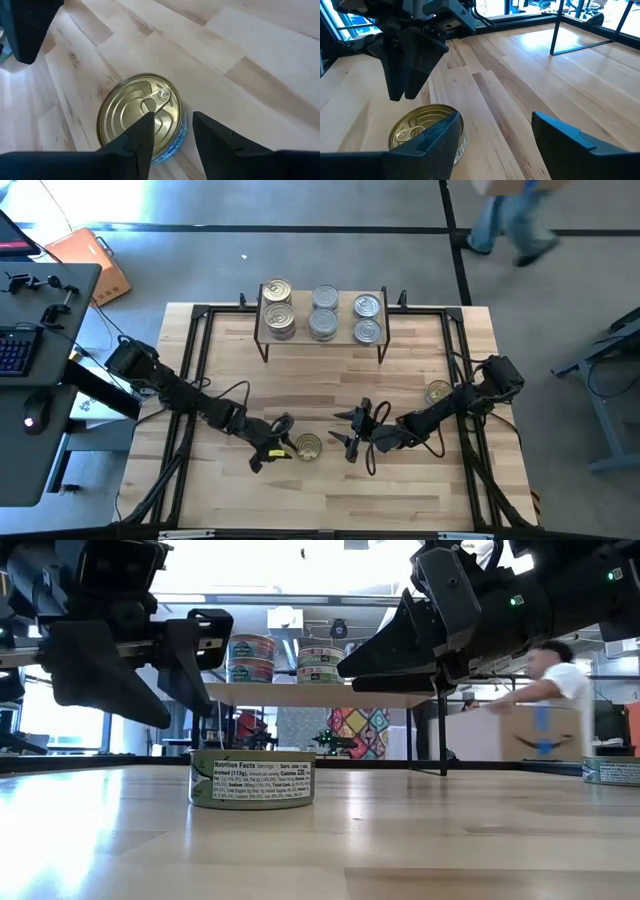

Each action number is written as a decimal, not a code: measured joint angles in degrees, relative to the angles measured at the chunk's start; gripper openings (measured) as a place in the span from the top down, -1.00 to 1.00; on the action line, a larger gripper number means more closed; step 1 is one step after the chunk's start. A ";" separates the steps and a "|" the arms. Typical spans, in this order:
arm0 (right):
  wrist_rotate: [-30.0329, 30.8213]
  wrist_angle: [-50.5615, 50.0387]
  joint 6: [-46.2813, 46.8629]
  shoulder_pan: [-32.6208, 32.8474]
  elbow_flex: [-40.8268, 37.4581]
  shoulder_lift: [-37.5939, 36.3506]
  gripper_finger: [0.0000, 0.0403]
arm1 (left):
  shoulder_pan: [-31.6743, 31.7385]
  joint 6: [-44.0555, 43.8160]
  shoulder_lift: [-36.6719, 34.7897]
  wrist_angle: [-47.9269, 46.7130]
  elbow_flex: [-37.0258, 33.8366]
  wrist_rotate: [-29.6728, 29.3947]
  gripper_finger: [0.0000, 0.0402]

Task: Stack canned seafood by type on shelf
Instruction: Stack the left green tuna can on top of the green tuna can on the shelf

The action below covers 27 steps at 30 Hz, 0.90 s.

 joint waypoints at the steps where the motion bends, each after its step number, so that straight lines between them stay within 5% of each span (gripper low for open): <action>1: 0.01 0.00 0.00 0.00 0.00 0.00 -0.18 | -0.02 0.58 0.14 0.09 0.00 0.19 0.39; 18: -0.29 0.74 -1.56 0.00 0.00 0.00 -0.18 | 1.43 4.61 10.55 4.56 3.51 0.48 0.65; 23: -6.14 2.22 -5.96 0.02 0.04 0.02 -0.18 | 1.40 4.22 10.82 4.14 4.28 1.58 0.93; 27: -10.06 -1.27 -13.05 0.36 2.58 0.02 -0.18 | 1.48 2.06 10.50 3.50 5.13 1.74 0.97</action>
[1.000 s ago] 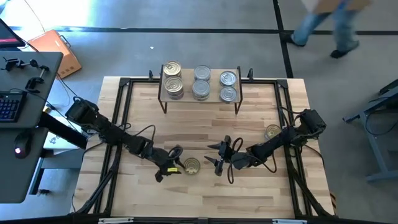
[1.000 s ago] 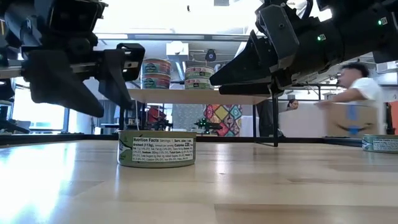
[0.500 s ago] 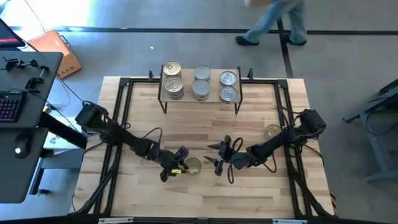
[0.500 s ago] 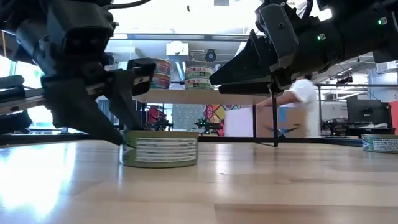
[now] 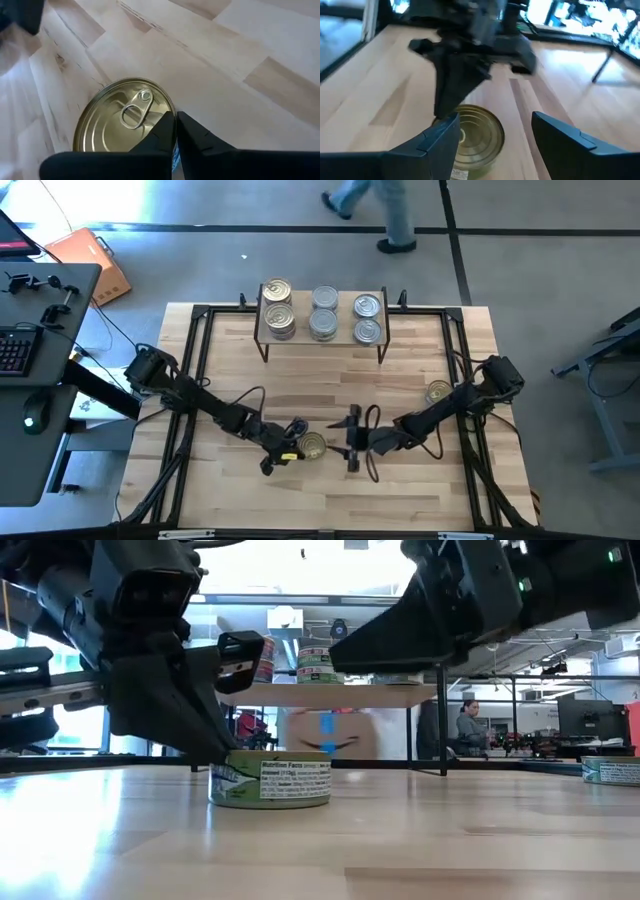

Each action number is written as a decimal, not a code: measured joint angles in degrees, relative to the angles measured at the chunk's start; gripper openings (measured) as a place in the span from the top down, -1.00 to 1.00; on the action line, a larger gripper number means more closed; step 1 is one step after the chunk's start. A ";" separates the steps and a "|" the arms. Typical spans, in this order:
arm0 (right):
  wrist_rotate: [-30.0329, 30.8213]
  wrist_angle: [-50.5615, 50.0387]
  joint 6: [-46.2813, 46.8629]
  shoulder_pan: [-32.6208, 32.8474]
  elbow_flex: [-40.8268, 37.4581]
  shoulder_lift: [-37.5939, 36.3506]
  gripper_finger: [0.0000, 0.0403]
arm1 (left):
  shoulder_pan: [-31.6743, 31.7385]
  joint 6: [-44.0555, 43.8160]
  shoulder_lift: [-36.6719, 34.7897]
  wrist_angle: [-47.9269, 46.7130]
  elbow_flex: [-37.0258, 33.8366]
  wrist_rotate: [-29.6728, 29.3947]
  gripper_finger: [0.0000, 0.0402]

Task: Stack canned seafood by type on shelf
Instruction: Stack the left green tuna can on top of the green tuna can on the shelf

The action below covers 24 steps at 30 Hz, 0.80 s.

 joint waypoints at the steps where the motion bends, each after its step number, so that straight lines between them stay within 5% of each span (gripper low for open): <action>1: -0.28 -1.79 -2.28 0.14 1.23 0.00 -0.18 | 0.02 -0.39 -0.10 -0.18 0.18 0.36 0.98; 14: -5.27 -43.91 -11.49 1.08 19.86 0.04 -0.18 | 2.09 -6.22 -2.56 0.00 0.88 2.67 1.00; 24: 2.23 -35.43 -22.41 3.30 17.53 4.64 -0.18 | 4.43 -9.79 -5.37 0.33 0.97 2.40 1.00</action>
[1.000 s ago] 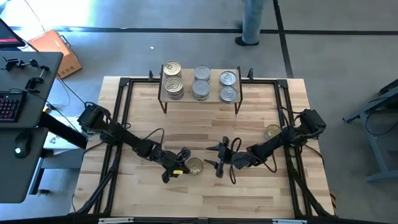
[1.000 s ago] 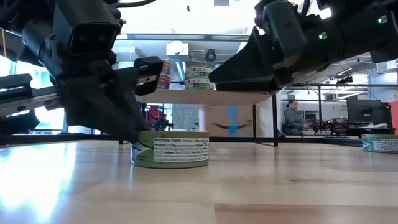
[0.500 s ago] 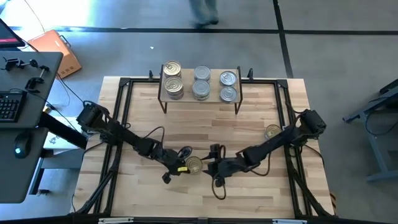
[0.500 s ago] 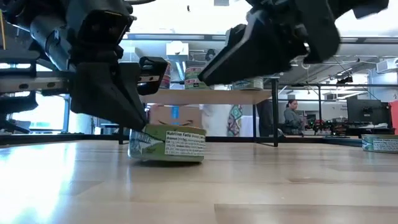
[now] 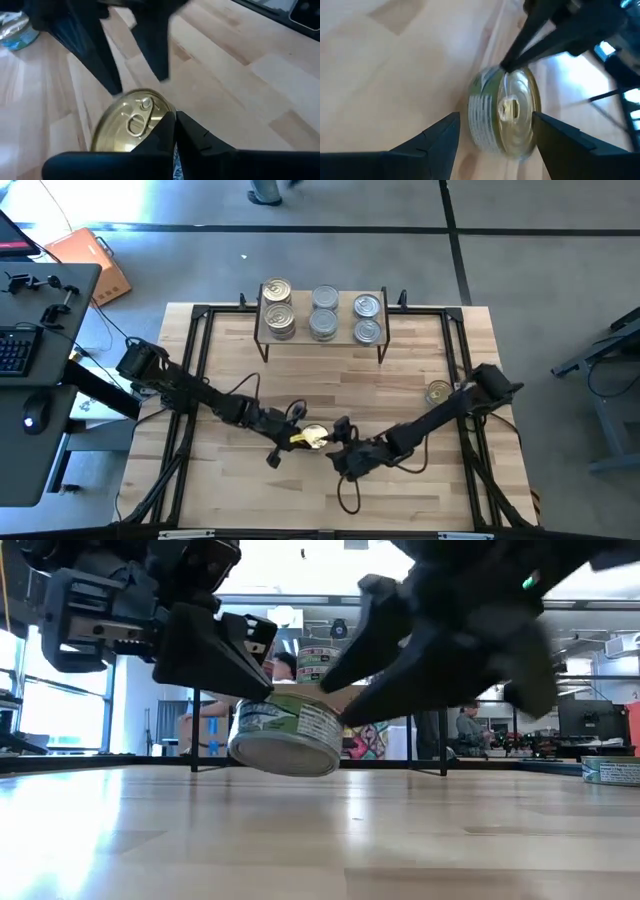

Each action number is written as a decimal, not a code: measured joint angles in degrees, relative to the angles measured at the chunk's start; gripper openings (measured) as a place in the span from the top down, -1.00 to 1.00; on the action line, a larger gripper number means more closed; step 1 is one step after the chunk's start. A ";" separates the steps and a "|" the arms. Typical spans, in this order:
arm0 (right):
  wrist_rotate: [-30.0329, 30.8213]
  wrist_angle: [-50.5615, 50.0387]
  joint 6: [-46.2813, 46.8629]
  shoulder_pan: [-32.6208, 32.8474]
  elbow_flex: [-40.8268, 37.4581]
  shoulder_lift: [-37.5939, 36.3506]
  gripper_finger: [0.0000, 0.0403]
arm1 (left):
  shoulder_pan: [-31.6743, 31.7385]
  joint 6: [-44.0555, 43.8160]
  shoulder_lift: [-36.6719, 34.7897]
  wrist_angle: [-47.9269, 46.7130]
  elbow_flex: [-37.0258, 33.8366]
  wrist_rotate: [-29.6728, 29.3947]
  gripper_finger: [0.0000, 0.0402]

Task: Stack canned seafood by type on shelf
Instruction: Stack the left green tuna can on top of the green tuna can on the shelf

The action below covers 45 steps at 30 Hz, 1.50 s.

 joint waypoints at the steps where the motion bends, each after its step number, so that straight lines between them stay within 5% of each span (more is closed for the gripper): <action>1: 1.08 2.40 -0.99 0.02 0.02 1.31 -0.18 | 0.13 -0.35 0.00 -0.03 0.00 -0.01 1.00; 16: 14.68 9.64 -12.12 -0.24 4.38 10.77 -0.16 | 1.54 -2.91 -0.10 3.23 0.02 -0.48 1.00; 24: 14.09 9.13 -8.84 -0.23 4.98 10.77 0.39 | 1.48 -4.59 -0.11 3.10 0.02 -1.92 1.00; 27: 14.45 8.02 -5.21 0.18 4.98 10.67 0.41 | 1.46 -4.48 -0.34 2.41 0.02 -3.54 0.97; 34: 22.11 -0.89 5.29 3.77 4.66 7.59 0.41 | 1.00 -3.16 -6.57 -10.67 0.09 -4.50 0.69; 39: 19.42 -2.88 12.75 3.90 4.57 7.19 0.41 | -0.51 -1.31 -7.82 -13.43 0.09 -4.59 0.47; 45: 17.49 12.12 12.46 3.69 -1.35 7.14 0.41 | -0.37 -1.32 -5.13 -8.58 0.02 -4.61 0.25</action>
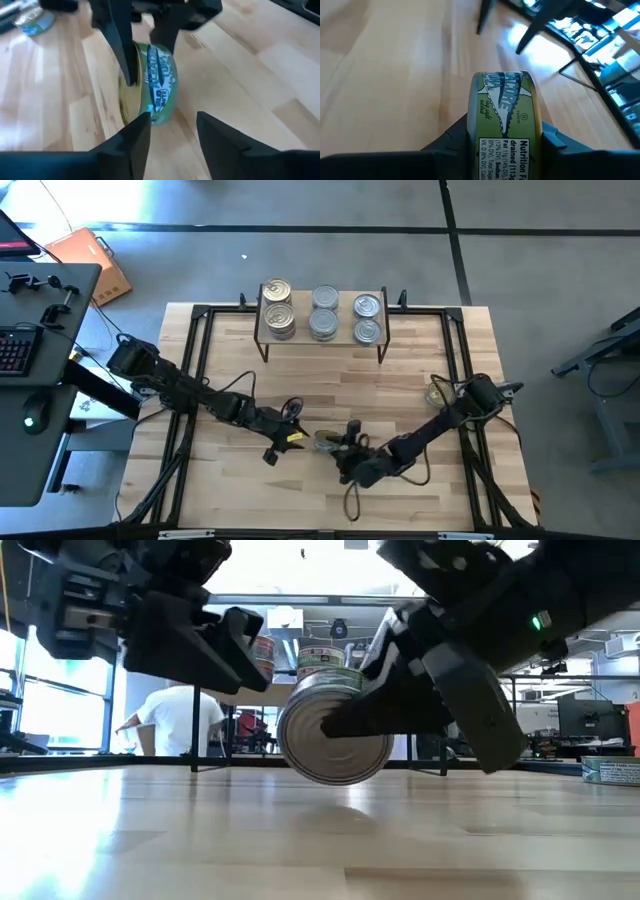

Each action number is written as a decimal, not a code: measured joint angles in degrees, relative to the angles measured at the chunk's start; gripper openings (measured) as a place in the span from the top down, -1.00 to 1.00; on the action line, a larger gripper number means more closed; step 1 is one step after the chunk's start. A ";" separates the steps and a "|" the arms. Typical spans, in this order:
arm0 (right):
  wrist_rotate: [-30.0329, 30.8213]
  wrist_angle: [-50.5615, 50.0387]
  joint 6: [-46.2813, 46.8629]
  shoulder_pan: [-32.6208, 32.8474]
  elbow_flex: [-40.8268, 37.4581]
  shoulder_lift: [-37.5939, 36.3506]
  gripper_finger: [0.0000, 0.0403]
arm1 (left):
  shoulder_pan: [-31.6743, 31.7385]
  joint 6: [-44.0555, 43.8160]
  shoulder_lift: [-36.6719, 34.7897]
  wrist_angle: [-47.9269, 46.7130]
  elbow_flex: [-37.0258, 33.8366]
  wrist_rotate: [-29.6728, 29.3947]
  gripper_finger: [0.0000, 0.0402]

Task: Stack canned seafood by type on shelf
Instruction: Stack the left green tuna can on top of the green tuna can on the shelf

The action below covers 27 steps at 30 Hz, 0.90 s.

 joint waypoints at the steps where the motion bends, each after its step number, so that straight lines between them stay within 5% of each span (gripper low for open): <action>1: 0.38 4.62 0.16 0.17 -2.31 -0.14 0.41 | 0.23 -0.10 0.31 1.03 0.00 -0.02 0.21; 7: -0.73 38.40 0.76 1.47 -15.94 -0.32 0.41 | 2.59 -2.75 2.46 9.68 0.00 -0.11 0.02; 11: -3.82 51.55 -4.08 1.89 -19.56 -0.37 0.41 | 3.90 0.92 4.37 14.40 0.02 0.23 -0.12; 17: -4.00 51.18 -6.46 1.16 -18.26 -0.37 0.41 | 3.86 6.39 7.92 21.46 0.00 4.13 -0.27; 27: -3.69 49.23 -8.08 0.20 -15.35 -0.37 0.41 | 0.88 9.46 12.82 28.83 0.02 -3.15 -0.15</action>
